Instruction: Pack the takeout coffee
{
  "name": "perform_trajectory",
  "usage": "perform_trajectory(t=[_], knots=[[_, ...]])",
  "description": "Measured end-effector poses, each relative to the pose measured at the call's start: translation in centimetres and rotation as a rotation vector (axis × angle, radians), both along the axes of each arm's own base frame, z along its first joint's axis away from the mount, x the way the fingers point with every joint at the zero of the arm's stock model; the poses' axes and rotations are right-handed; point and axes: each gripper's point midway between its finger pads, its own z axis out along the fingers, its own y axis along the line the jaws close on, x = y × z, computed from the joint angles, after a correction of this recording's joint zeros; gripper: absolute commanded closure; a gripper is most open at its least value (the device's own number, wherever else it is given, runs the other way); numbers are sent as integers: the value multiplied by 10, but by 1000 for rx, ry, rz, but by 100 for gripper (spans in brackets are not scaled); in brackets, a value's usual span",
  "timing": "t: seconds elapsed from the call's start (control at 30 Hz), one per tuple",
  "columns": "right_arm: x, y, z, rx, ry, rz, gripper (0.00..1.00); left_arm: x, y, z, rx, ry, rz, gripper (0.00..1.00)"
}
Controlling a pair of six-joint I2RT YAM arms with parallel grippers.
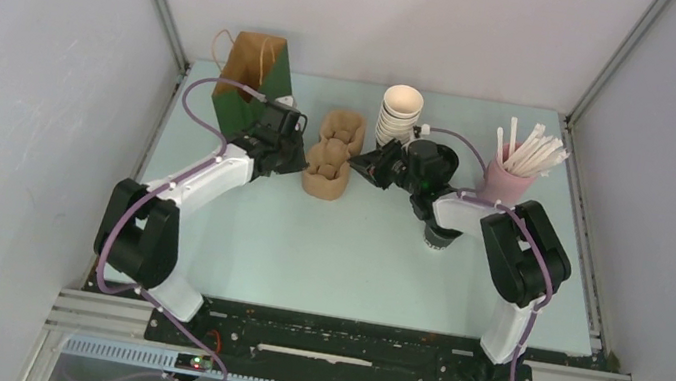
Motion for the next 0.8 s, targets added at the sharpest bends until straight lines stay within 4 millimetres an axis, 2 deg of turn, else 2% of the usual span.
perform_trajectory(t=[0.27, 0.43, 0.57, 0.63, 0.73, 0.8], knots=[[0, 2, 0, -47, -24, 5, 75, 0, 0, 0, 0, 0, 1, 100], [-1, 3, -1, -54, -31, 7, 85, 0, 1, 0, 1, 1, 2, 100], [2, 5, -1, -56, -24, 11, 79, 0, 2, -1, 8, 1, 7, 100], [4, 8, 1, -75, -34, 10, 79, 0, 3, -1, 10, 3, 8, 100], [5, 11, 2, -99, -51, 10, 86, 0, 4, -1, 15, 4, 13, 100], [5, 11, 3, -105, -62, 13, 99, 0, 5, -2, 19, 4, 16, 100]])
